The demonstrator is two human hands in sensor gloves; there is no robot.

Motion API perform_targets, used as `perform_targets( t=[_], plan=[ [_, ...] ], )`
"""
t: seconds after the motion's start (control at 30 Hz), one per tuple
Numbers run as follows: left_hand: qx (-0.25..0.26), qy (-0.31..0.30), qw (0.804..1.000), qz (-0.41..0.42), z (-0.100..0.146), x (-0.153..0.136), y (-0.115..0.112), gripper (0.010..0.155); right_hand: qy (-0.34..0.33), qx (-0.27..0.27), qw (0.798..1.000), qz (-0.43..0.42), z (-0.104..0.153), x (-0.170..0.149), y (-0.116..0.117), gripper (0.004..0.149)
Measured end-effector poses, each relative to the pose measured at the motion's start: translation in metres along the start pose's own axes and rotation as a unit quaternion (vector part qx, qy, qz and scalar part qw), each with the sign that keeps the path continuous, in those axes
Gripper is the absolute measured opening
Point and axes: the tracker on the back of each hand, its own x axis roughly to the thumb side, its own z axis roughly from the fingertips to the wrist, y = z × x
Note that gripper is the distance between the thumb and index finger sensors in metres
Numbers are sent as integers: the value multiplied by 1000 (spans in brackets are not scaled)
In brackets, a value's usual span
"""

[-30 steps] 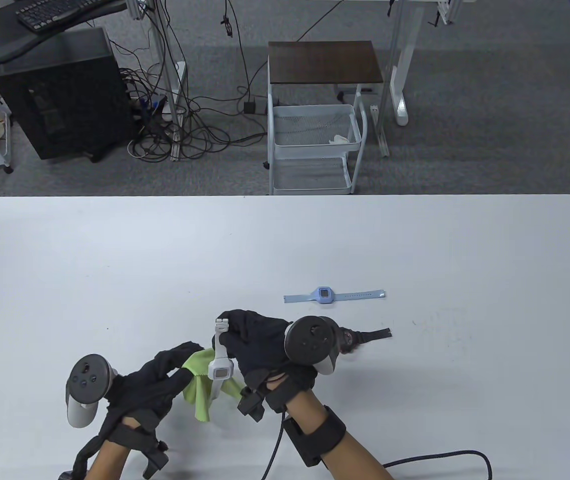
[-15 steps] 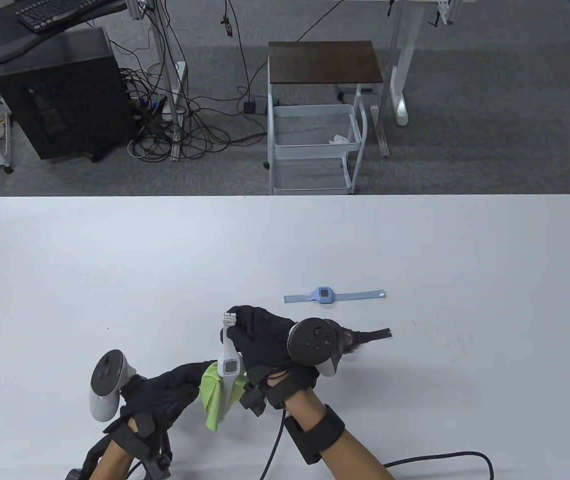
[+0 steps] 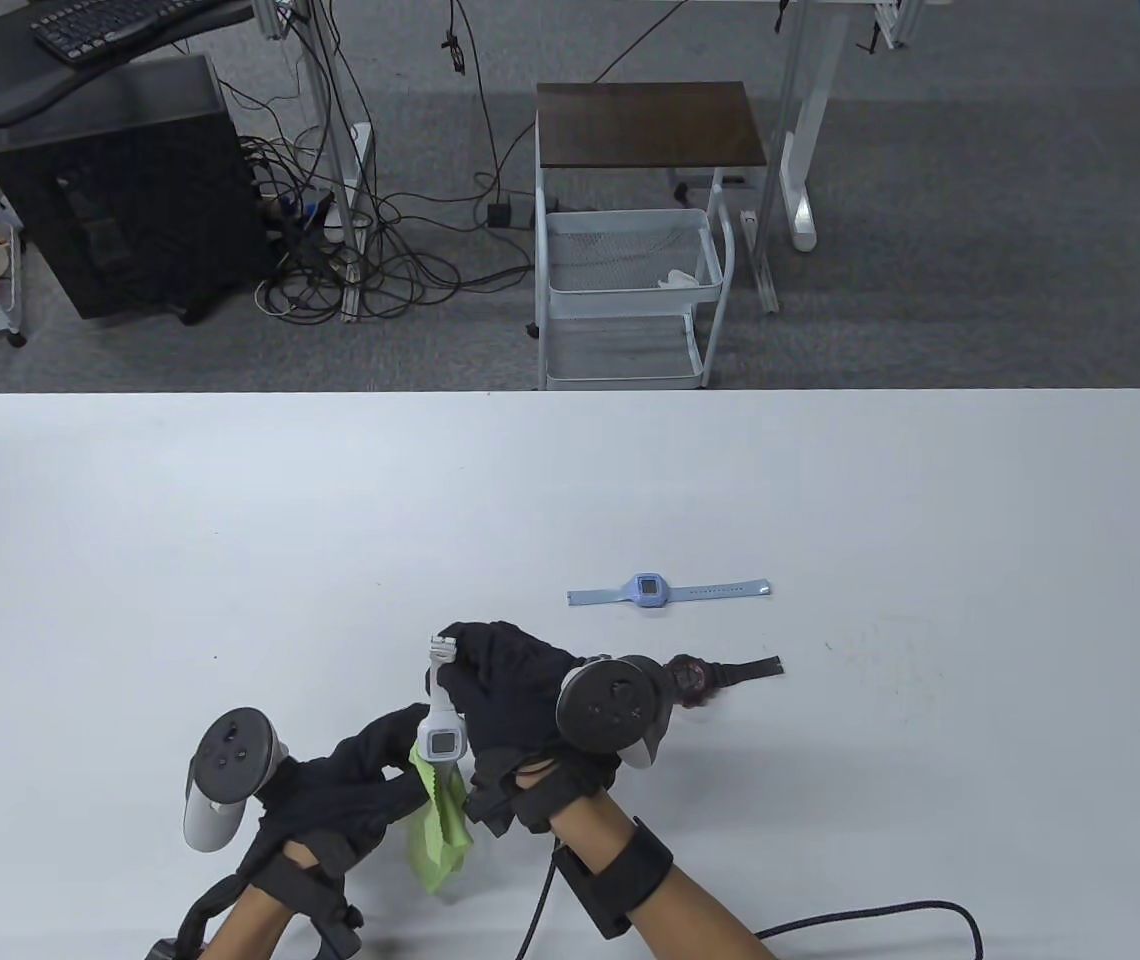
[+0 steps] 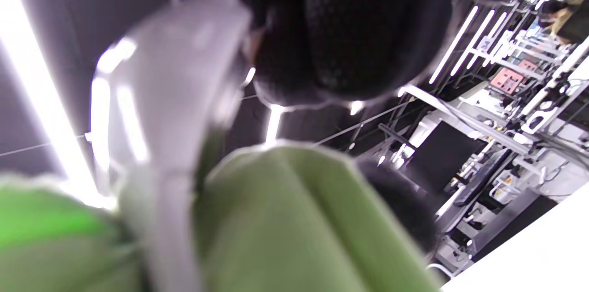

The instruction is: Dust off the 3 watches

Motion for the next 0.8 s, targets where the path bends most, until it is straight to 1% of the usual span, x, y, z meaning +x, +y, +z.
perform_targets(
  t=[0.1, 0.17, 0.23, 0.43, 0.5, 0.67, 0.8],
  plan=[
    [-9, -3, 1000, -5, -1, 0, -3, 63, 2, 2, 1000, -1, 1, 0, 2, 43],
    [1, -8, 1000, -10, -1, 2, -4, 58, 4, -1, 1000, -3, 1, -1, 1, 43],
    [3, -14, 1000, -5, 0, 2, -4, 56, 8, -5, 1000, -10, 1, -2, 0, 43],
    [9, -31, 999, 11, 0, 2, -3, 55, 14, -13, 999, -29, 0, -3, -4, 43],
    [3, -36, 999, 9, 0, 3, -3, 56, 14, -14, 999, -31, 0, -4, -4, 43],
    [5, -28, 999, -20, -1, 3, -3, 55, 20, -12, 998, -55, 0, -5, -2, 43],
    [4, -32, 999, -11, 0, 2, -2, 57, 22, -15, 998, -62, 0, -5, -3, 43]
  ],
)
